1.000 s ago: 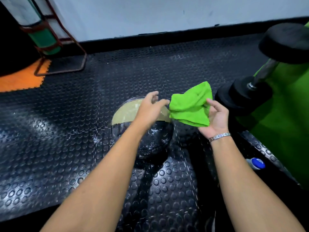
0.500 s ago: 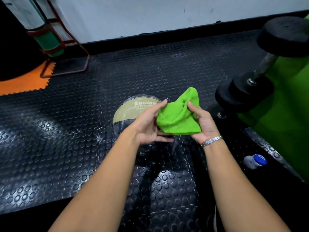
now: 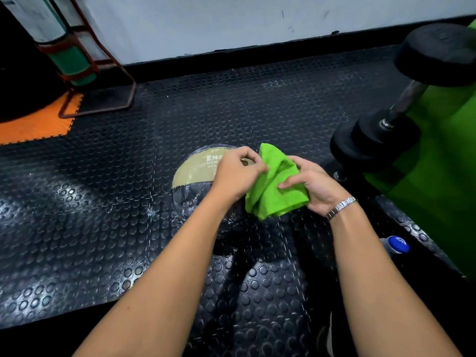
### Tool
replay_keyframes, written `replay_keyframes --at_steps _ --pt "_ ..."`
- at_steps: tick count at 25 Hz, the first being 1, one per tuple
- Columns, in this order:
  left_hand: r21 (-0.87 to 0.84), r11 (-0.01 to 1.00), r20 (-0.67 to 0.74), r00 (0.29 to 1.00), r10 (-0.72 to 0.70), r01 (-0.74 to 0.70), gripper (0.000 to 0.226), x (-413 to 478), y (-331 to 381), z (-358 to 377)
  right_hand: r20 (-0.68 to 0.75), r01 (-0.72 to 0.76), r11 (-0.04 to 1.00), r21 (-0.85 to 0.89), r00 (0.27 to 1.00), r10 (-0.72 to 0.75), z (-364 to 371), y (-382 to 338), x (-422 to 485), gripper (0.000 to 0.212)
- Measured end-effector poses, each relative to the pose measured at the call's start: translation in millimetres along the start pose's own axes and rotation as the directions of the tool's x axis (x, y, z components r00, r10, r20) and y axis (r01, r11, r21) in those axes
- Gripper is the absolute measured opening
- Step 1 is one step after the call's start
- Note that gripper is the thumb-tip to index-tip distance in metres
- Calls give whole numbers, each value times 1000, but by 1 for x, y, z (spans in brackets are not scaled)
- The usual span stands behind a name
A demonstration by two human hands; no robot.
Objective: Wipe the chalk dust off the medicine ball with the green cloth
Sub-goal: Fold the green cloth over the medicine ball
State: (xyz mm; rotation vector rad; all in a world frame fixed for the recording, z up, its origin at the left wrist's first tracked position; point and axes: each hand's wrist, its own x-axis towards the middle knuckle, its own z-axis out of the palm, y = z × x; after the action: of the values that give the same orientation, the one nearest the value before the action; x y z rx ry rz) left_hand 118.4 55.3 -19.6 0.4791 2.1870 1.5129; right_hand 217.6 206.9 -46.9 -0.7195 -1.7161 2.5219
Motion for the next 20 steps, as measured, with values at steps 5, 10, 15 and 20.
replay_keyframes --at_steps 5,10,15,20 --pt "-268 962 66 997 -33 49 23 12 14 -16 96 -6 984 -176 995 24 -18 -26 -18 35" --pt "-418 850 458 882 -107 320 37 4 7 -20 191 -33 999 -17 981 36 -32 -40 -29 39" --pt "-302 914 222 952 -208 271 35 1 -1 -8 -21 -162 981 103 986 164 -44 -4 -10 66" --pt "-245 938 84 969 -233 246 13 -3 -8 -5 -50 -236 972 6 970 236 -30 13 -7 63"
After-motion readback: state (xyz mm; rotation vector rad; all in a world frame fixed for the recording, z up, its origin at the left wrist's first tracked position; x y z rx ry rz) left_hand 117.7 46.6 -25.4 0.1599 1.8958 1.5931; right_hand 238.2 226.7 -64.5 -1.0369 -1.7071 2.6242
